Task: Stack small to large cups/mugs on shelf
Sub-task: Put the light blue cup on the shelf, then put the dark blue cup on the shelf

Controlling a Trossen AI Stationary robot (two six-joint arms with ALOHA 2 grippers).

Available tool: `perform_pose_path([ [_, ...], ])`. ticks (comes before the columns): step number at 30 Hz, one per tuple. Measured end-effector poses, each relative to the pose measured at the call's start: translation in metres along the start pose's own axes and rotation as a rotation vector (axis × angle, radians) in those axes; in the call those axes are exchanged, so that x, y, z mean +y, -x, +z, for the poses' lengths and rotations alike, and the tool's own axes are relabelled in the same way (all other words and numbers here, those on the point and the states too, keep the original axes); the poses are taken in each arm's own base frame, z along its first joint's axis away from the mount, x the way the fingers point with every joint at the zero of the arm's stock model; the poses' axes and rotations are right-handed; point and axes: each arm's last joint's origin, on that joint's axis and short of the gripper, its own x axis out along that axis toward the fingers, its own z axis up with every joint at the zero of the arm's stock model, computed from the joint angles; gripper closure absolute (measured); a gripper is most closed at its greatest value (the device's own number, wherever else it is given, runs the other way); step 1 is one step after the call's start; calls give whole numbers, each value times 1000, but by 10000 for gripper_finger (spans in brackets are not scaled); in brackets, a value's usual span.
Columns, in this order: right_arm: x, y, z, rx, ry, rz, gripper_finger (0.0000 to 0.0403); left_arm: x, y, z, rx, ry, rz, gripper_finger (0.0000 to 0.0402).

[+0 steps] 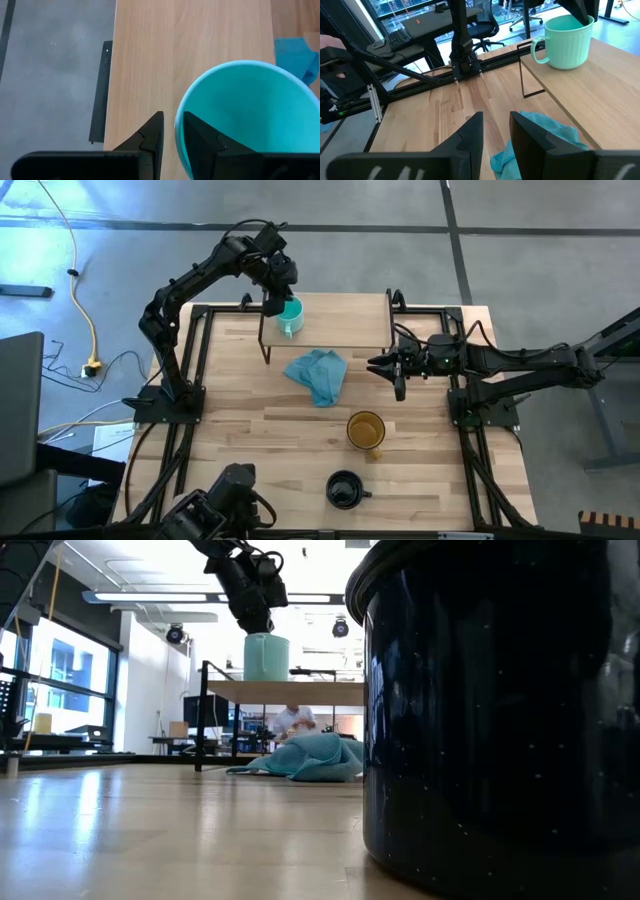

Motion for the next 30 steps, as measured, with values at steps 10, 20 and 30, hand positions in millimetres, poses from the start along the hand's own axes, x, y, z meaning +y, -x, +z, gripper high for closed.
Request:
perform_pose_path([
  [10,0,0,0,0,-8,0,318,2,0,2,-25,37,16,339],
  [20,0,0,0,2,-7,6,318,1,0,2,-26,63,9,339],
  [30,0,0,-1,16,-4,5,318,1,0,2,-21,68,7,339],
])
